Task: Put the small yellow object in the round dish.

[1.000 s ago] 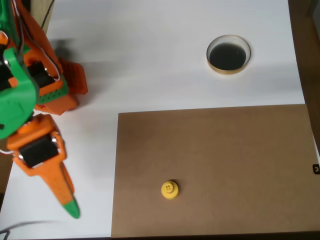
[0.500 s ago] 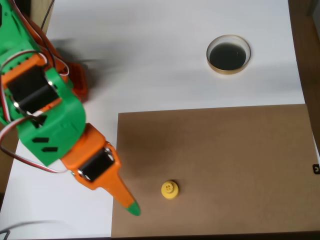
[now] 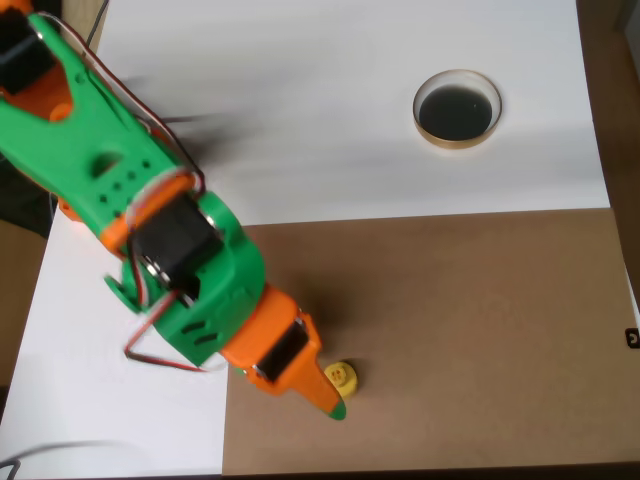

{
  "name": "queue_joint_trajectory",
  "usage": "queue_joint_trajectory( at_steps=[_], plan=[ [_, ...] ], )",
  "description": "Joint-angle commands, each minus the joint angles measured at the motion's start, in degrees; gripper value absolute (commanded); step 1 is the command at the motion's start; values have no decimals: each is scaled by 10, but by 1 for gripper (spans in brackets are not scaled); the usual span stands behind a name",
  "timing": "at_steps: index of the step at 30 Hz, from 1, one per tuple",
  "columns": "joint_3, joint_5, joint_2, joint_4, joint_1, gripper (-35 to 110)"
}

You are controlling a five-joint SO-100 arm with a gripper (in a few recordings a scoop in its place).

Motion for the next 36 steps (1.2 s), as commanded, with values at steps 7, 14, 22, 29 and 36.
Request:
queue_joint_trajectory(
  at_steps=[7,14,22,29,36],
  plan=[
    [-124,16,-74,47,-31,26],
    [-168,32,-121,62,-50,25],
    [-178,44,-150,59,-60,25],
    [-176,47,-174,47,-59,24],
    [-183,52,-185,41,-66,19]
  ],
)
